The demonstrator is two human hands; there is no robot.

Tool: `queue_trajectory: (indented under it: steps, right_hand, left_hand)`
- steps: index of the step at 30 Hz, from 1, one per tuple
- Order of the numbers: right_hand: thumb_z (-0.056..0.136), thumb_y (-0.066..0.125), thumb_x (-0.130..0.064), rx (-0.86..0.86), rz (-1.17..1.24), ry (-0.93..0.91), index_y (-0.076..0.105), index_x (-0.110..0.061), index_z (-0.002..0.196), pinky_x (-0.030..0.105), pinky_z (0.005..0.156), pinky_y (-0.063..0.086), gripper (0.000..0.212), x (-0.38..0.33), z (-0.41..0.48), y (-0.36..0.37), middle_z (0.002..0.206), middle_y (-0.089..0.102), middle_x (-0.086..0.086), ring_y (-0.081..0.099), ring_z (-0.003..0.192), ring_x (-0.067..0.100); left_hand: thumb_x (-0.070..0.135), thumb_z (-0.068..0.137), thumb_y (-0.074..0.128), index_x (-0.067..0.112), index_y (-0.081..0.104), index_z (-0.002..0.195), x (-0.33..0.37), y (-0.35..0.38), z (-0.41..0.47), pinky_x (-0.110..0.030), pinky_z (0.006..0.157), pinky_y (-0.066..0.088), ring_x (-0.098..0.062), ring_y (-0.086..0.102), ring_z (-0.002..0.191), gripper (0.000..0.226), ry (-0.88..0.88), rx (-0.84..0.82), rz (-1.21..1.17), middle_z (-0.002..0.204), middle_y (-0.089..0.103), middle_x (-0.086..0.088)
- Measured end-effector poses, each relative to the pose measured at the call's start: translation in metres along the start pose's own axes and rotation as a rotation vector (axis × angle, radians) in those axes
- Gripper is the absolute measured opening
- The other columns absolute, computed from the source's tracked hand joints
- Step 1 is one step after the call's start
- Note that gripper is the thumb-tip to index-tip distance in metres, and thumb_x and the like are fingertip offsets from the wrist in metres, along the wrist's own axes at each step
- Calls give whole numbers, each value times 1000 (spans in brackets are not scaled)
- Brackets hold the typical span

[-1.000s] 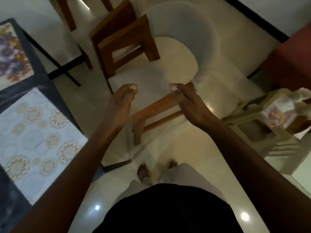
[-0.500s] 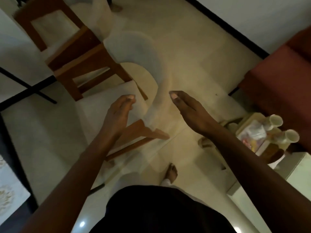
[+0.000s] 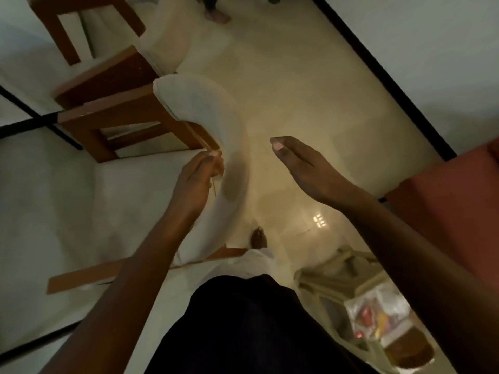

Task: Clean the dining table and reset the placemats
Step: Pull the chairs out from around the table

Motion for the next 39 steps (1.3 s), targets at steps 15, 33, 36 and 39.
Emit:
queue_trajectory:
  steps: [15,33,36,39]
  right_hand:
    - [107,44,-54,-487,-226,-217,45,-31,154,27,106,34,53,-33,235,-49,161,43,-7,43,145,12]
    - [101,61,-48,-968,-670,-624,19,-32,164,56,116,40,78,-86,397,67,173,17,-1,29,154,32]
    - [92,69,-54,-829,-813,-568,15,-29,163,58,111,42,93,-81,420,108,170,22,9,34,150,40]
    - [84,78,-53,-881,-813,-566,20,-25,160,59,118,35,99,-75,442,121,166,26,14,32,150,41]
  left_hand:
    - [50,110,44,43,65,119,29,29,76,-35,99,51,-8,64,117,25,-216,497,-222,127,68,12]
    - [50,88,62,16,67,132,-41,117,-16,-55,111,48,-26,59,129,56,-681,1545,-277,136,64,-8]
    - [50,91,70,27,33,164,-50,119,-15,-51,116,45,-27,44,146,84,-724,1529,-465,163,40,-6]
    - [50,85,77,33,15,168,-59,110,-5,-42,103,50,-31,52,140,105,-734,1564,-615,159,46,-9]
Point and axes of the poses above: each hand's wrist, its own z-axis towards the middle knuckle, its own y-axis out of the palm, x = y × z, the point moved 2 cm from there along z, towards the middle knuckle
